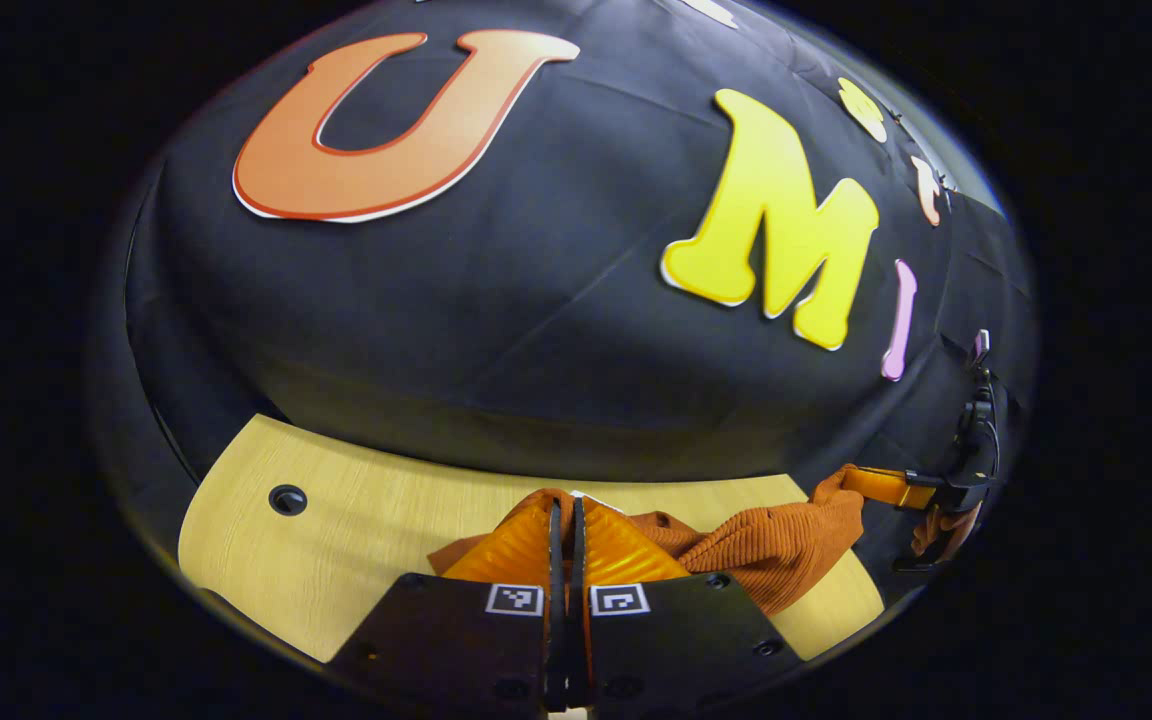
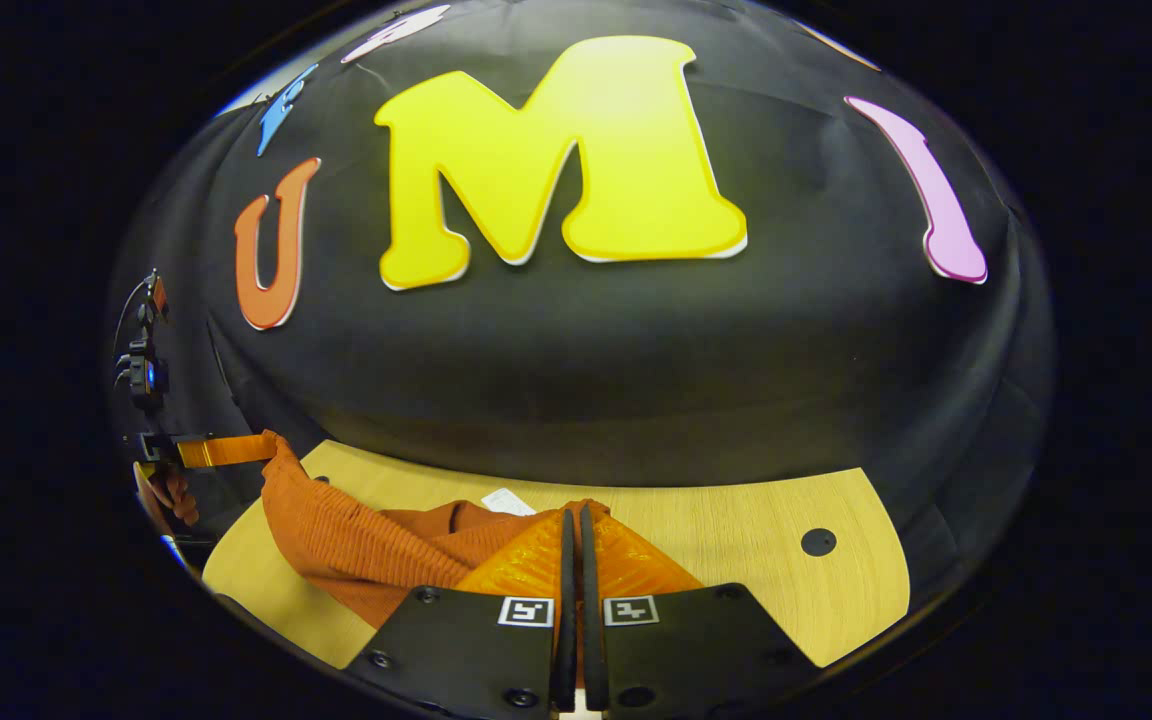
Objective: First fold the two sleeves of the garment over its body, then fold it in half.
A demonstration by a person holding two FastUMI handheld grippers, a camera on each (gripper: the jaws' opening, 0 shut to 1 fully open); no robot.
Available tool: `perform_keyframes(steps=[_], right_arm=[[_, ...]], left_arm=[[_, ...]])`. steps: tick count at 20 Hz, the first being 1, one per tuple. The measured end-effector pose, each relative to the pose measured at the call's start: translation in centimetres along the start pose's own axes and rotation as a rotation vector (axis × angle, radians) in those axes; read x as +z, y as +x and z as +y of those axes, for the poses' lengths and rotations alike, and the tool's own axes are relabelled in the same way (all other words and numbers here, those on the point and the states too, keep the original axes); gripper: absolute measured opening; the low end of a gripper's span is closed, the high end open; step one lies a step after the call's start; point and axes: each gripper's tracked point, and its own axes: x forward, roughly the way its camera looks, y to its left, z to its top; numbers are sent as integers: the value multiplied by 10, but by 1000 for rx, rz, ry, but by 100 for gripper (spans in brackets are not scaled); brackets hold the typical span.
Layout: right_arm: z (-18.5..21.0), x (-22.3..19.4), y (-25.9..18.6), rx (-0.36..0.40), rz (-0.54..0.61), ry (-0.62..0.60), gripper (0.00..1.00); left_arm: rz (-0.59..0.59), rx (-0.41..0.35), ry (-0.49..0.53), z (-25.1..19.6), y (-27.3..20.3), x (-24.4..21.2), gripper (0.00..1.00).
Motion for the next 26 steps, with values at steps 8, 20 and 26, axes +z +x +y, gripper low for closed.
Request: perform_keyframes(steps=[8, 20, 26], right_arm=[[-25, -71, 136, -42, 83, 5, 4], [-46, -57, 135, -164, 50, 70, 41], [2, -4, 63, -109, -54, 9, 59]], left_arm=[[46, 87, 151, 45, 125, -64, 3], [17, 179, 222, 66, 122, -53, 94], [-49, 193, 123, 37, 45, -2, 96]])
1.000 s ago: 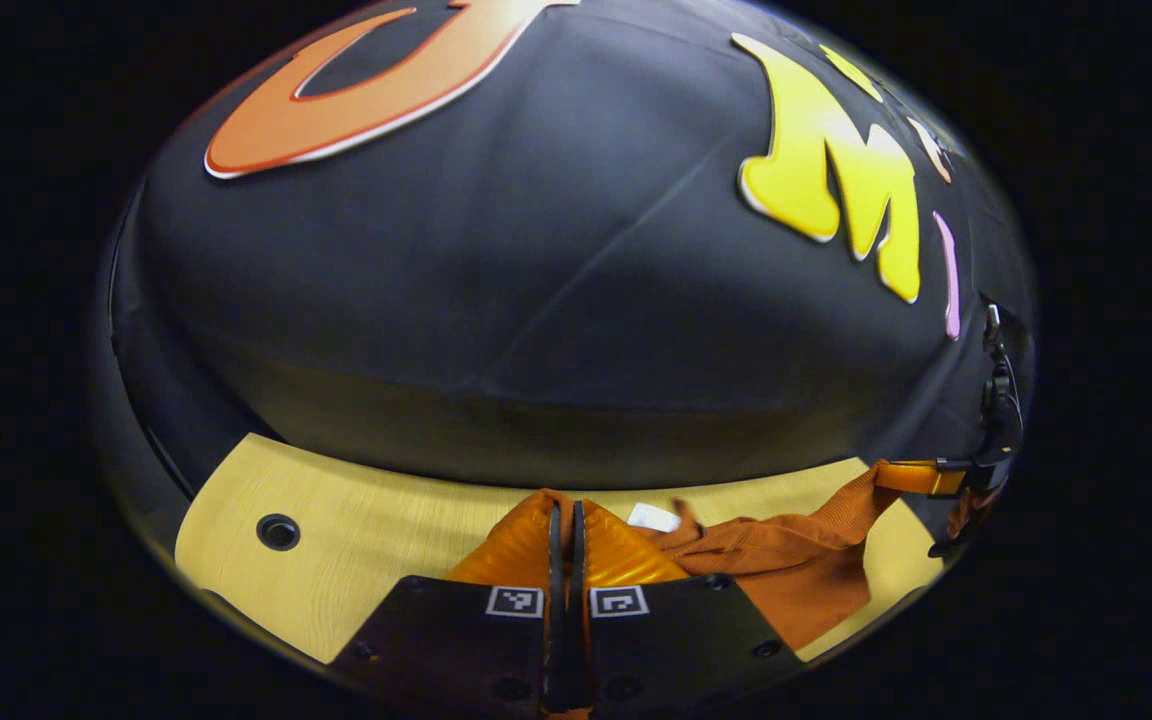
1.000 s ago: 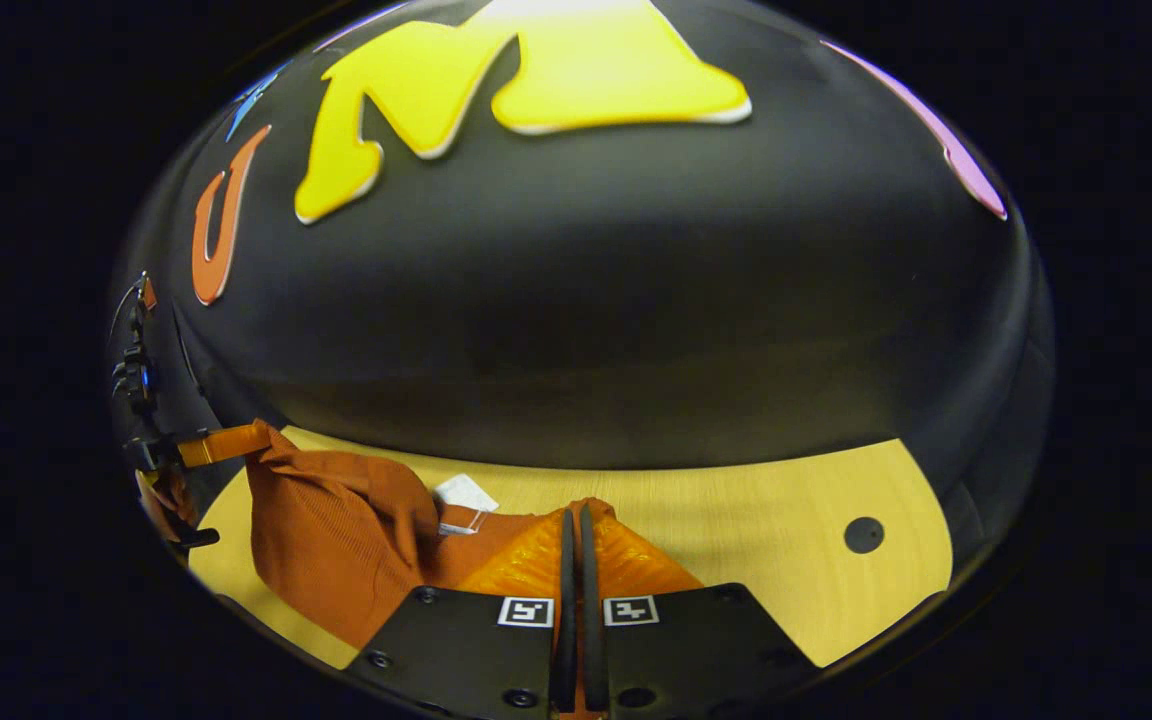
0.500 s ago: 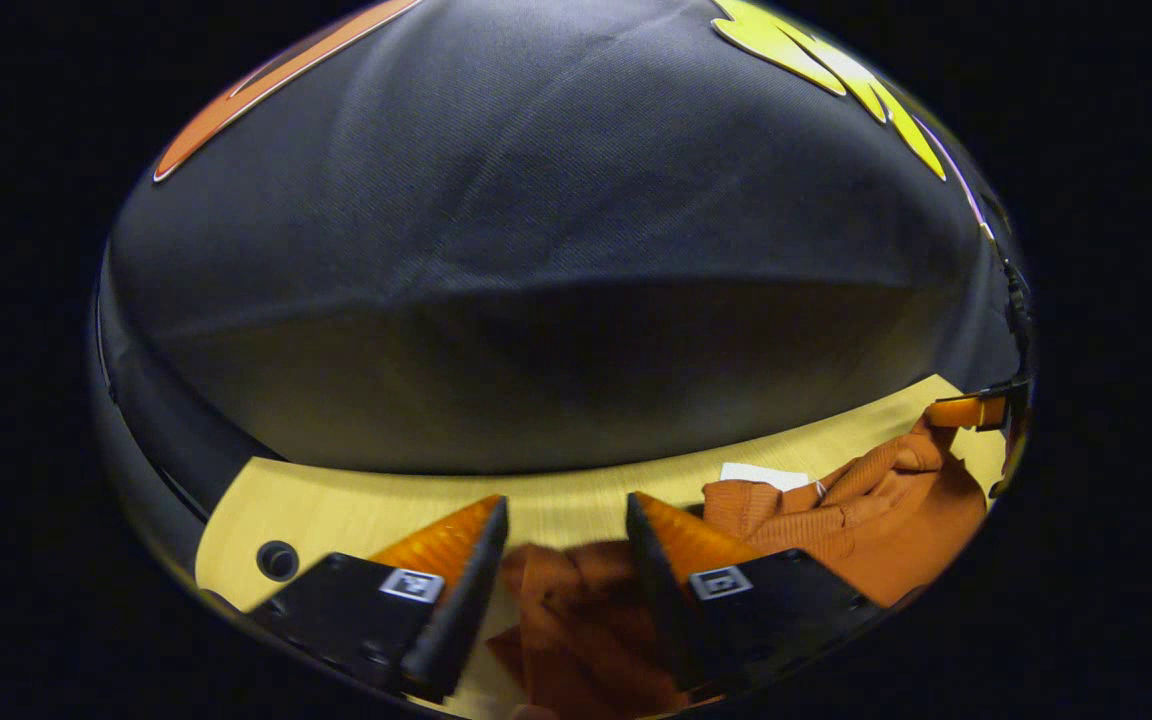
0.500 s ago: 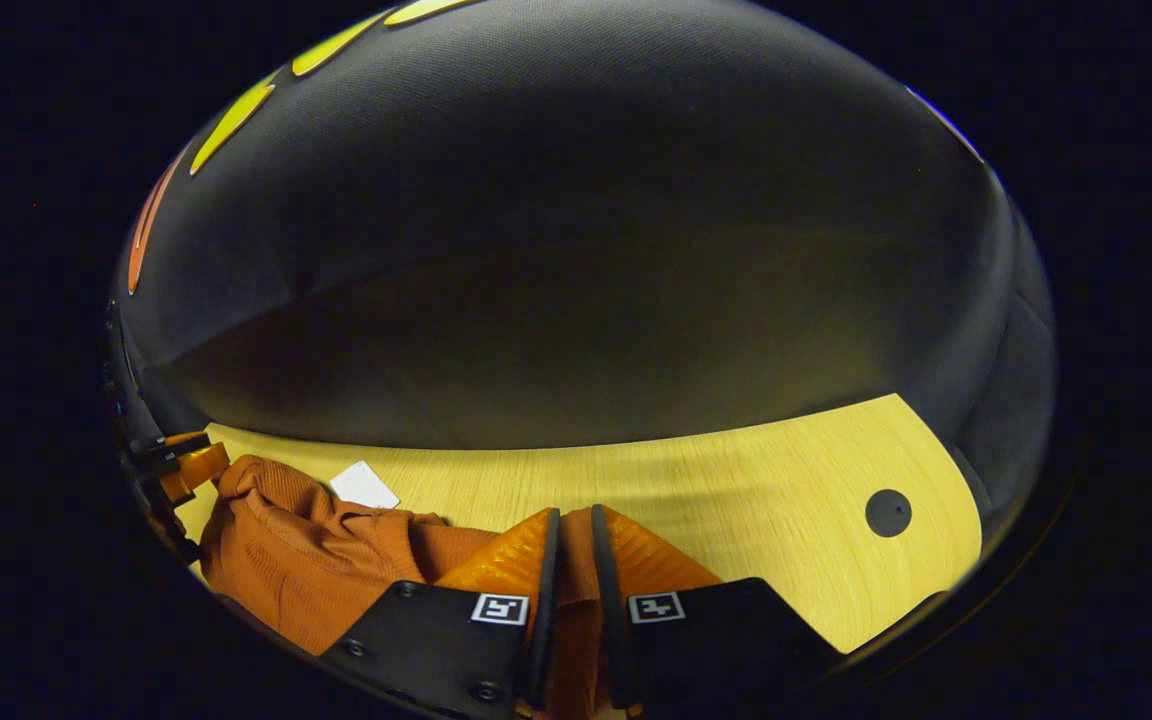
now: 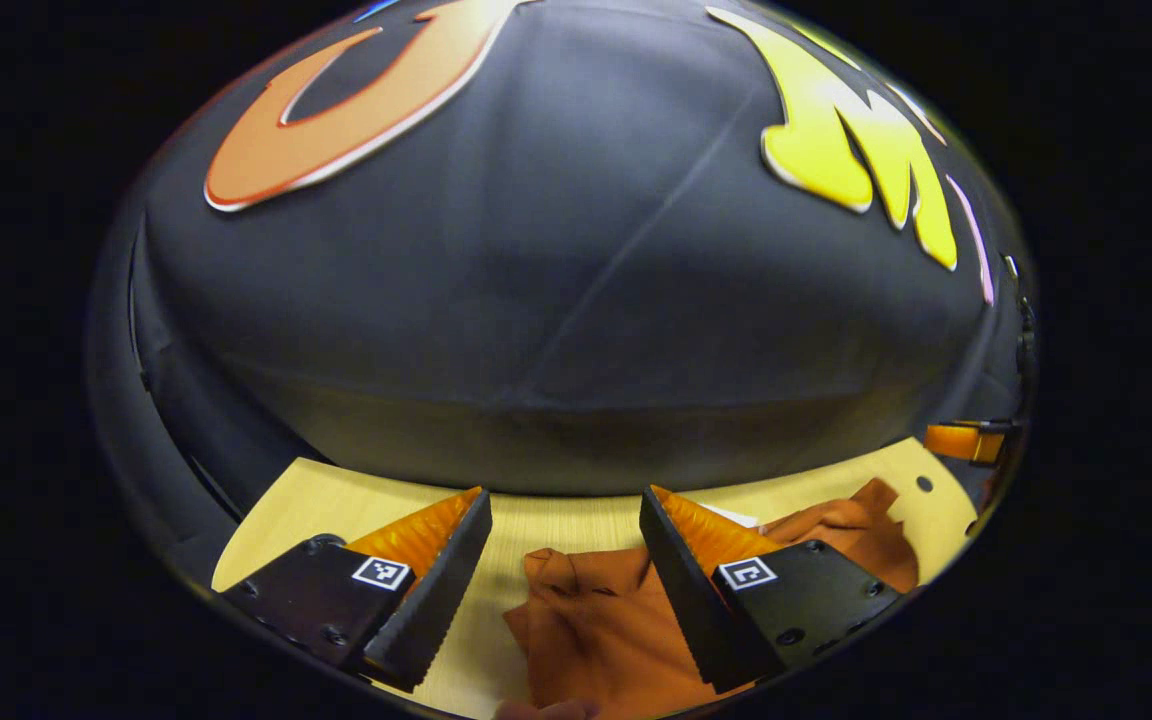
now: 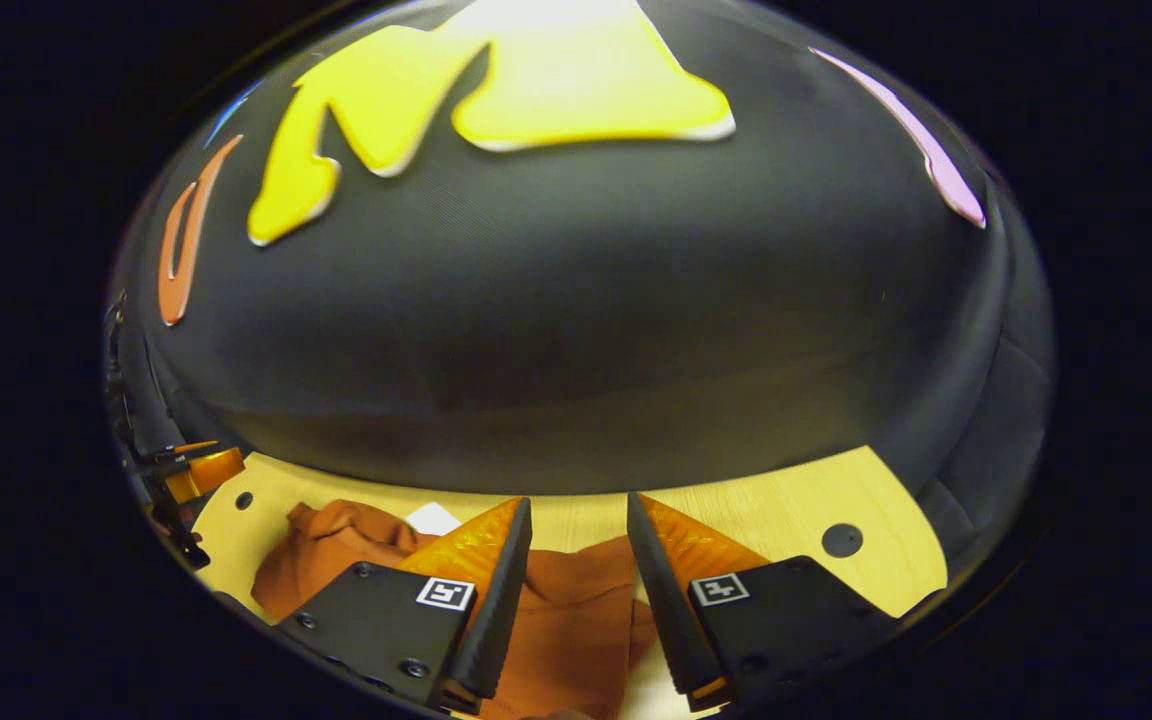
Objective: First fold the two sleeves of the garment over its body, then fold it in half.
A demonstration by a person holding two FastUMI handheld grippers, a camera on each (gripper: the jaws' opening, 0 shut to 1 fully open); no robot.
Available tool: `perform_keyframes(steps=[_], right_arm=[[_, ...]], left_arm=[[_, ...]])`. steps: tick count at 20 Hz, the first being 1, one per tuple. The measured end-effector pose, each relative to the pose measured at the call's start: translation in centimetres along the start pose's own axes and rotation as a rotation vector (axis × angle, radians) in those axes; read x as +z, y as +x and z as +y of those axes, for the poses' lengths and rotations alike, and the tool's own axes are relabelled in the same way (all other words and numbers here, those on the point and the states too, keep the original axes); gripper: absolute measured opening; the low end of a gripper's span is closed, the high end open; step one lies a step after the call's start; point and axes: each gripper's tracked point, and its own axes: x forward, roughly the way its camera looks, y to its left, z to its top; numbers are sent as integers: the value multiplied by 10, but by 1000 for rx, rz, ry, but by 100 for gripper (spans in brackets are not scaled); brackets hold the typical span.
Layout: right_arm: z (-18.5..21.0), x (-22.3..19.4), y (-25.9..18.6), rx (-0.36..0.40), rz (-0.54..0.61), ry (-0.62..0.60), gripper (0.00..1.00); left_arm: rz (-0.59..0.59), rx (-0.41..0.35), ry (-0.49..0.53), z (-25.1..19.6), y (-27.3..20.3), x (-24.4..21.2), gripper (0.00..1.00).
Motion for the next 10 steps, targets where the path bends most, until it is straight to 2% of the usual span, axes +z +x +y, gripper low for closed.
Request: perform_keyframes(steps=[1, 2, 6, 7, 9, 10], right_arm=[[9, 12, -20, 7, -32, -18, 69], [16, 25, -38, 14, -66, -43, 72], [37, 74, -118, 19, -182, -75, 82], [41, 83, -139, 16, -207, -73, 83], [39, 105, -176, 9, -275, -64, 90], [41, 115, -195, 11, -305, -53, 91]], left_arm=[[-25, -3, -7, -4, -18, 14, 96], [-61, -5, -12, -7, -40, 30, 96], [-206, -12, 44, -32, -131, 90, 96], [-238, -21, 51, -38, -149, 103, 100], [-292, -16, 74, -44, -186, 124, 96], [-309, -5, 86, -48, -203, 132, 100]])
